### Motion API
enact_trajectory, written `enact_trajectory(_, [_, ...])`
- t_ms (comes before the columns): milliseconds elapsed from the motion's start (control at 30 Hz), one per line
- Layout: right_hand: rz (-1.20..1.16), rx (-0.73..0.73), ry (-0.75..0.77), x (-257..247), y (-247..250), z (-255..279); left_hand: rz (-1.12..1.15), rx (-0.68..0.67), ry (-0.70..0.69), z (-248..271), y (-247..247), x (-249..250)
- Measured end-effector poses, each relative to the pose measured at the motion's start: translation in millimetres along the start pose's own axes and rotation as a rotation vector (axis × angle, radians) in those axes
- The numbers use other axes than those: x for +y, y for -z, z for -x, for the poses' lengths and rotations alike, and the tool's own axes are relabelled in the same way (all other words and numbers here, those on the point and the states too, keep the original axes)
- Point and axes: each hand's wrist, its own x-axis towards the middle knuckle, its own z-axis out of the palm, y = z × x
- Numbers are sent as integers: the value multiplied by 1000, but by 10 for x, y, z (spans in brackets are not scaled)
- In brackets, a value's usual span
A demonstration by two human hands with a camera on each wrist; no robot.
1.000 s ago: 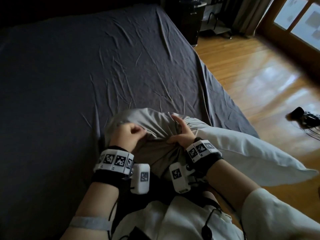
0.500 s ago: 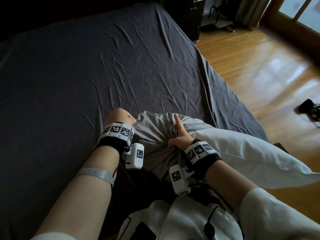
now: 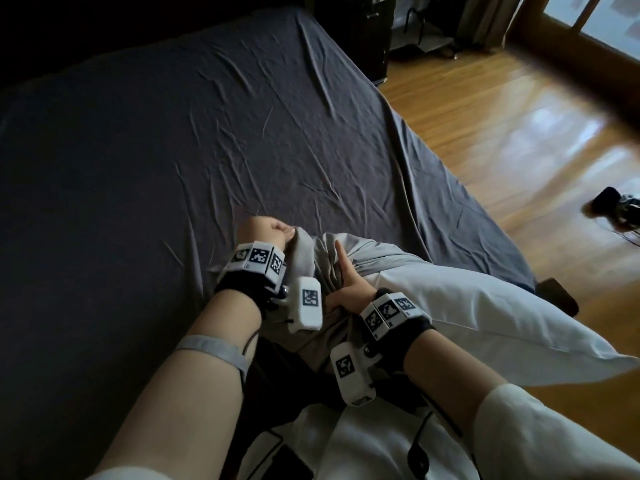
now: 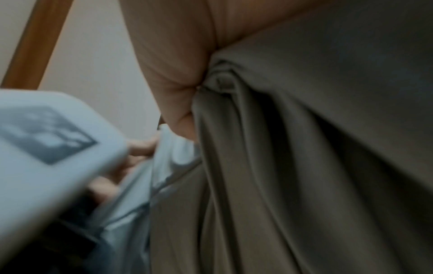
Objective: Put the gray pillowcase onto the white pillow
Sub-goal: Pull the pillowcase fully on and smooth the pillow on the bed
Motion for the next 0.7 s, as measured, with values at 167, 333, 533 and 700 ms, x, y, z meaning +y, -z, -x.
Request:
enact_trajectory(167, [-89,-45,46,80,50,-36,-70,-118,-57,29,-152,-181])
enact_trajectory(333, [-23,39,44,-11,108,-147,102,21,-177,-72,314,-278])
enact_trajectory(533, [18,131,94,-220,92,-222,391,294,-103,-2,804,-850])
enact_trajectory(700, [29,220,-34,-205,114,-300,396,67,3,69,652,-1092])
